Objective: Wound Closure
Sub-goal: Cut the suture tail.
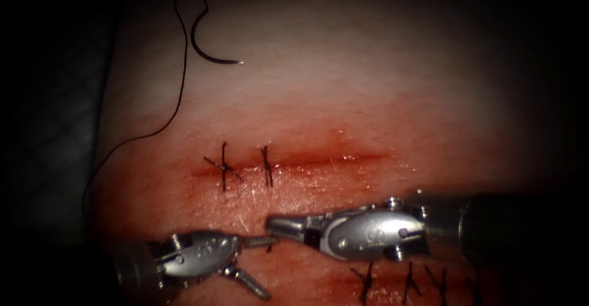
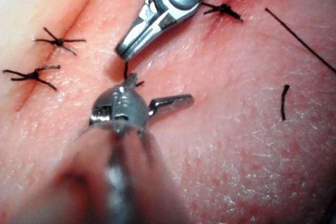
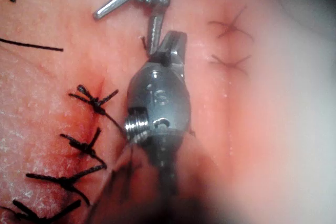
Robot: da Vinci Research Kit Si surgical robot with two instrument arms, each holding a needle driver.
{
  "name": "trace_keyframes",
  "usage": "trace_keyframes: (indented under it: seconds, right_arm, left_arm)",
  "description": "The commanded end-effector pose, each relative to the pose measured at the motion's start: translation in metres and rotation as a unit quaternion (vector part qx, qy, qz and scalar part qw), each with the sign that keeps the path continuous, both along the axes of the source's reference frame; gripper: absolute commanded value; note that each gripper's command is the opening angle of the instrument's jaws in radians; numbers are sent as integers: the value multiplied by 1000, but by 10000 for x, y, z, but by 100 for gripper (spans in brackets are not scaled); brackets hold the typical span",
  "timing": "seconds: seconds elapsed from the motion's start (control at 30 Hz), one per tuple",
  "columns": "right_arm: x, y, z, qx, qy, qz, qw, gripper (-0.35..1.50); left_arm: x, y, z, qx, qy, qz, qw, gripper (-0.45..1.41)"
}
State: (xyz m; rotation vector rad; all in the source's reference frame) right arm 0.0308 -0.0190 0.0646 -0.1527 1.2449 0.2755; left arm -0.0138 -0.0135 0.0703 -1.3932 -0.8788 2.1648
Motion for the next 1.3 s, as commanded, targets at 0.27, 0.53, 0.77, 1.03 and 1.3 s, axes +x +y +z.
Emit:
trace_keyframes:
  seconds: [0.27, 0.53, 0.77, 1.03, 1.3]
  right_arm:
    - [14, -13, 21, 8, -27, -30, 999, -35]
    - [16, -22, 26, 16, -118, -47, 992, -35]
    - [5, -25, 28, 34, -147, -84, 985, -35]
    - [-20, -17, 19, 70, -99, -59, 991, 116]
    - [-28, 21, -15, 63, -31, 23, 997, 147]
  left_arm:
    - [-4, -1, 1, 1, 1, -1, 1000, 62]
    - [3, -3, -7, 5, 1, 0, 1000, 62]
    - [37, 16, -68, -35, 7, -3, 999, 64]
    - [51, 44, -105, -126, -5, -32, 992, 62]
    - [60, 72, -98, -129, -7, -59, 990, 91]
